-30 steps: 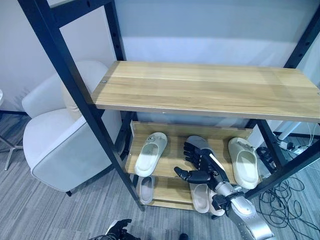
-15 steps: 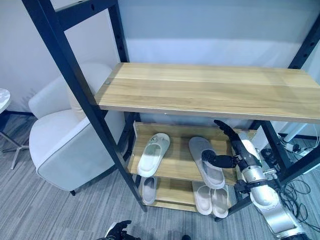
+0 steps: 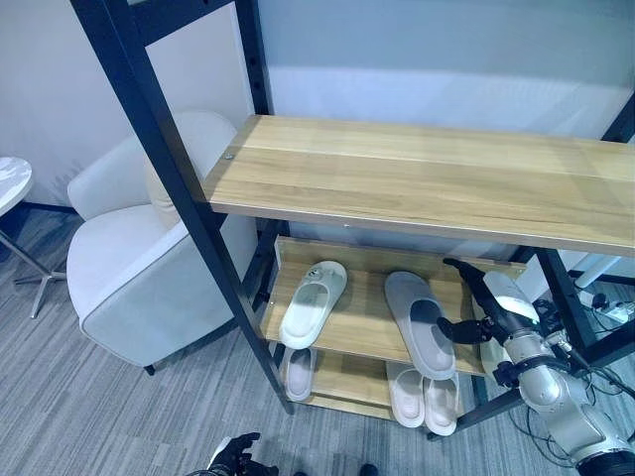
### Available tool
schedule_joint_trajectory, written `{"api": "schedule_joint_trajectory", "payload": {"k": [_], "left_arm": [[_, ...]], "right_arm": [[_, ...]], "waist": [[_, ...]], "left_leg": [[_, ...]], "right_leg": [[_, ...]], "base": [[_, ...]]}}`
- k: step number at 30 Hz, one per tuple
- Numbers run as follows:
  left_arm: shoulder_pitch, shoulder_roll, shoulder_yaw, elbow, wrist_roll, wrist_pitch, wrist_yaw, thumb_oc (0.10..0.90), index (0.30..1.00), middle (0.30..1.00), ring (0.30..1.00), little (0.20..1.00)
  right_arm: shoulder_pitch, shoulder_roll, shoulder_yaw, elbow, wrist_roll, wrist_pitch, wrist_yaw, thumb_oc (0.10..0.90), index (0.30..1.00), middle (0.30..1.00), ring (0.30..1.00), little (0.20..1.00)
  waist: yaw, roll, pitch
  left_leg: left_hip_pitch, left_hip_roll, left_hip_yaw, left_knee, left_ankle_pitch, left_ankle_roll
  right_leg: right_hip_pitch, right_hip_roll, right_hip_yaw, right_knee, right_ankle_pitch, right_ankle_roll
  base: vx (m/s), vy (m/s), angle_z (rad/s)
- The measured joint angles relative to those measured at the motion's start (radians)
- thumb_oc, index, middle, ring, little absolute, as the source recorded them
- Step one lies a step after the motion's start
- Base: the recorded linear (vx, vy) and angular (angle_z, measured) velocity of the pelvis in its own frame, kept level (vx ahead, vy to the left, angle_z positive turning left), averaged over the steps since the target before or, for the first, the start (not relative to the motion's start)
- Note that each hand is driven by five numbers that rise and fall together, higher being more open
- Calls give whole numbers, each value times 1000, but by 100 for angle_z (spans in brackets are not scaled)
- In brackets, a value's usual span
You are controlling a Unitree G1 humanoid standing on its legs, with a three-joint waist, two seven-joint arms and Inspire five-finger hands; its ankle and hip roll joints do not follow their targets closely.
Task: Arrange the slippers neatly on the shoe rack.
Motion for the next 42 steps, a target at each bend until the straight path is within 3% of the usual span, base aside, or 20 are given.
{"api": "schedule_joint_trajectory", "payload": {"k": [6,12,13,14,15,22,30,37,42], "left_arm": [[-5,2,0,-2,-9,-5,1,800,900,900,900,900],[-12,1,-1,-10,-12,-5,5,800,900,900,900,900],[-12,1,-2,-13,-12,-5,7,800,900,900,900,900],[-12,2,-3,-16,-12,-5,9,800,900,900,900,900],[-12,2,-5,-18,-12,-5,13,800,900,900,900,900],[-15,2,-6,-20,-15,-5,20,800,900,900,900,900],[-19,6,-3,-24,-12,-2,20,800,900,900,900,900],[-23,5,2,-35,-3,-1,20,800,900,900,900,900],[-42,19,7,-28,-4,0,19,800,900,900,900,900]], "right_arm": [[-89,3,86,122,-19,17,-16,800,900,900,900,900],[-145,11,102,189,-18,27,-45,800,900,900,900,900],[-159,14,112,208,-19,34,-52,637,655,655,655,655],[-179,20,120,234,-19,36,-54,549,524,524,524,524],[-199,25,129,253,-19,39,-62,400,300,300,300,300],[-245,56,146,317,-20,58,-80,400,300,300,300,300],[-122,144,42,173,-13,52,-88,400,300,300,300,300],[-15,205,-8,0,59,32,-84,400,300,300,300,300],[-7,218,-8,-55,125,8,-63,400,300,300,300,300]], "waist": [[13,-7,5],[29,-7,18],[39,-8,19],[41,-9,19],[43,-9,19],[64,-10,20],[61,-19,36],[33,-18,75],[18,-29,90]], "left_leg": [[-19,-1,-18,3,1,-1],[-30,-4,-41,5,8,-1],[-31,-4,-43,5,8,-1],[-31,-4,-44,5,9,-1],[-32,-4,-45,5,9,-1],[-35,-9,-68,5,11,-5],[-23,-18,-62,5,11,-4],[-14,-22,23,5,5,5],[-48,-29,129,17,2,18]], "right_leg": [[-13,0,-6,0,-2,2],[-14,-5,-32,0,-5,6],[-14,-5,-34,0,-5,7],[-14,-5,-35,0,-6,7],[-14,-6,-40,0,-7,9],[-8,-12,-59,0,-11,14],[3,-21,-54,1,-13,17],[-25,-20,31,1,10,10],[-101,-20,128,2,57,28]], "base": [[5,11,8],[4,10,11],[17,14,7],[33,19,5],[29,18,5],[15,20,11],[3,43,-1],[-100,61,-37],[-159,23,-58]]}}
